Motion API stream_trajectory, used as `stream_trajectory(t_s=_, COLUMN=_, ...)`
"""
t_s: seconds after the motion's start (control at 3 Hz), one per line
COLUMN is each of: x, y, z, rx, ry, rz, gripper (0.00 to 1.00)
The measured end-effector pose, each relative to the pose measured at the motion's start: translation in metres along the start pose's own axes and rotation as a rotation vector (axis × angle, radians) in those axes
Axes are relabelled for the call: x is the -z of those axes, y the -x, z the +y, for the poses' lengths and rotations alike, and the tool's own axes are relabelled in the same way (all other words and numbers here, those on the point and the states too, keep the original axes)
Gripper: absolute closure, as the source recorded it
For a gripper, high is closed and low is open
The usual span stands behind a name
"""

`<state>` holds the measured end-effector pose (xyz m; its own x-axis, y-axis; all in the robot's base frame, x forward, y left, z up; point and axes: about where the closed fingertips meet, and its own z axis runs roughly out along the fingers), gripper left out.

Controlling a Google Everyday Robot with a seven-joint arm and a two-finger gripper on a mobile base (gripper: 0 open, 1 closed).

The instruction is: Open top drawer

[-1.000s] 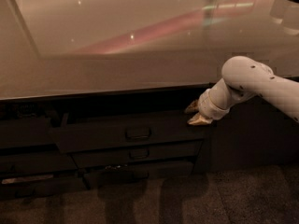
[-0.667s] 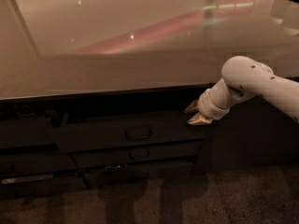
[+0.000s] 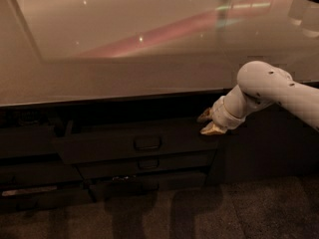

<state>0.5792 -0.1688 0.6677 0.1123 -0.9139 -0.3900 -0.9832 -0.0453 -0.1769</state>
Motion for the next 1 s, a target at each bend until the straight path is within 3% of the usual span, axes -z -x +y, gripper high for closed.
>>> stream_trajectory(t_s=1.0, x=-0.0002, y=0.0016, z=0.0137, rx=0.007, ry=0.005, rz=-0.001, gripper=1.00)
